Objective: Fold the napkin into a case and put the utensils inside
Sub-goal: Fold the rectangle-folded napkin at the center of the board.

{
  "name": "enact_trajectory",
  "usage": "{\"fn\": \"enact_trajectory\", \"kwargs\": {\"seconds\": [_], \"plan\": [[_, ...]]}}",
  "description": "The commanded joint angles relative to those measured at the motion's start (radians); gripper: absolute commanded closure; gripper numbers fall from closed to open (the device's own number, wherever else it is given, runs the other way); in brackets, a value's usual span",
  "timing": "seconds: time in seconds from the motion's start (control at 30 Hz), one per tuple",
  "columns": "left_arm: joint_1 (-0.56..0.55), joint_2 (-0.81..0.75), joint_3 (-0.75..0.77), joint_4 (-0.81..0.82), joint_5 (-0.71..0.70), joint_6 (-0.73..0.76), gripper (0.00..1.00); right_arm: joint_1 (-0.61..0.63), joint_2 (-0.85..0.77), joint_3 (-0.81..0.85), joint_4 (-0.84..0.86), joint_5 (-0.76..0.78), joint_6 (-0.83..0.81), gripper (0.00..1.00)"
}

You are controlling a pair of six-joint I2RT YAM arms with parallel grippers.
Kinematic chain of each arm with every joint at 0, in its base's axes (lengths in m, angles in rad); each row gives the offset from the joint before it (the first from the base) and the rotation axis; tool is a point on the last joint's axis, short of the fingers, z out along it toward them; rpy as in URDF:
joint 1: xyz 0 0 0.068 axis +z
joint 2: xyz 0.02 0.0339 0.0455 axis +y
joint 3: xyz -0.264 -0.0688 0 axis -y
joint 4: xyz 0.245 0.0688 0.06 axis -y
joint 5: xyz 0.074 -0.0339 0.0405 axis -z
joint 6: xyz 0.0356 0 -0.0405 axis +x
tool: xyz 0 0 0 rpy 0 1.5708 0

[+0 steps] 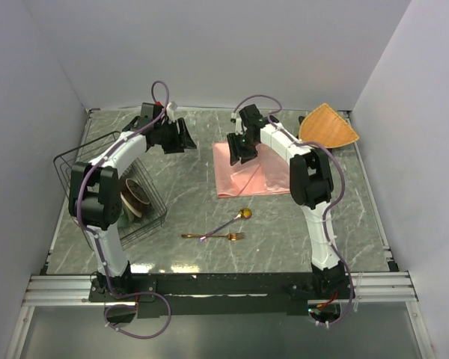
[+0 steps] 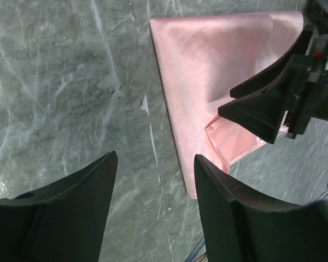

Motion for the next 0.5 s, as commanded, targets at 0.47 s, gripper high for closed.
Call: {"fn": "enact_trajectory", "kwargs": {"seconds": [0.47], "plan": [[0.009,-0.070,-0.040,0.026,0.031,-0.009,0.38,-0.039,-0.063,-0.037,-0.184,0.070,-0.211,0.61]]}}
